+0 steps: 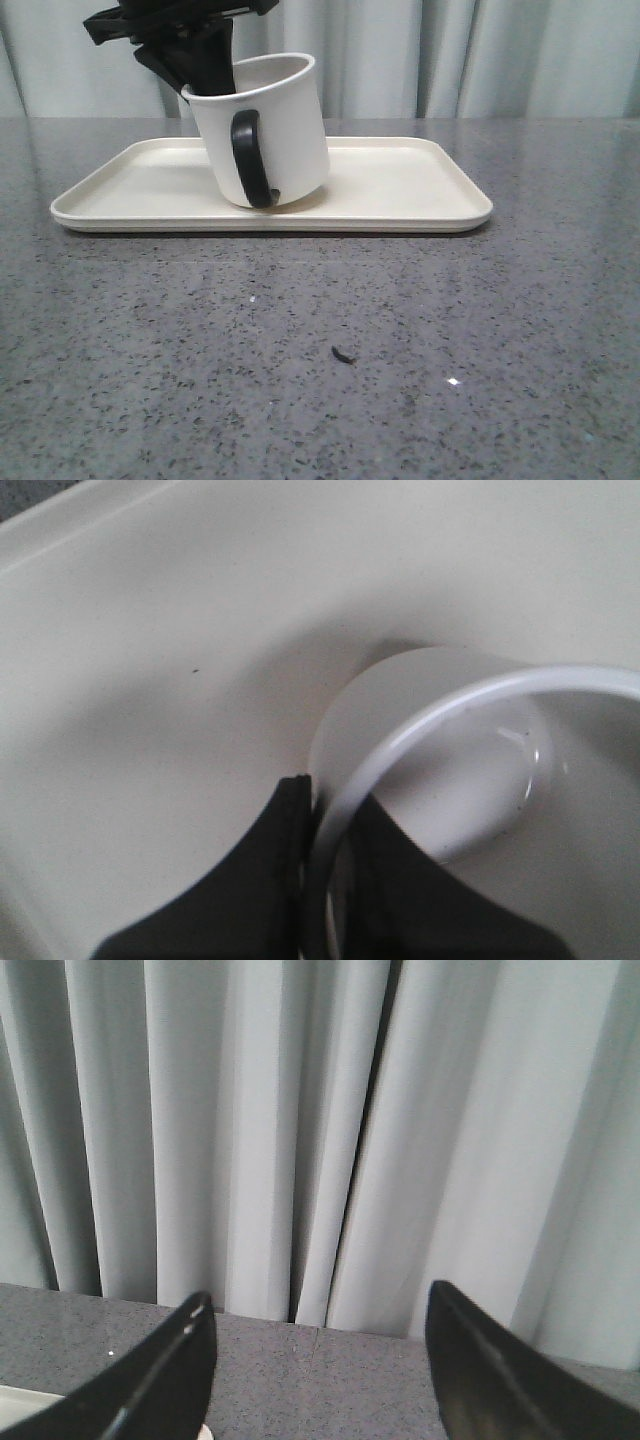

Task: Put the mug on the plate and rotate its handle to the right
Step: 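Set the mug on the tray, open the left gripper and withdraw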

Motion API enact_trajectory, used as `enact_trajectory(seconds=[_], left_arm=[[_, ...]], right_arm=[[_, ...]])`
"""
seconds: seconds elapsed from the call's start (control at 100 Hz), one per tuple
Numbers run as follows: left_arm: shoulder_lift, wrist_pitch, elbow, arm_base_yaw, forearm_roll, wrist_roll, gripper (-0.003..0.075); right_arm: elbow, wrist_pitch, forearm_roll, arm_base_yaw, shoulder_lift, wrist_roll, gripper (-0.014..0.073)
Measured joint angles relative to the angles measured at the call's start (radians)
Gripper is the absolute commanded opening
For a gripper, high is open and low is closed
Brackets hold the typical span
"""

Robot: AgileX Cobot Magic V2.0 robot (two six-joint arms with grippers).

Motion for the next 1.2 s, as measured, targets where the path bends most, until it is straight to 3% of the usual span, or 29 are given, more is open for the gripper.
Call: enact_trajectory(seconds=[0.43,0.7,0.8,1.2], left_arm=[[0.0,0.006,-0.001,0.0,-0.002,0.01,-0.0003],[0.0,0.012,-0.001,0.0,-0.007,0.019,0.0257],[0.0,0.012,-0.001,0.0,-0.008,0.019,0.0309],[0.0,0.045,-0.101,0.0,-0.022,0.019,0.0311]], right_arm=[[0.0,0.0,0.0,0.0,0.0,0.0,0.0458],[0.0,0.0,0.0,0.0,0.0,0.0,0.0458],[0.0,0.0,0.0,0.0,0.0,0.0,0.0458],[0.0,0.0,0.0,0.0,0.0,-0.002,0.0458]])
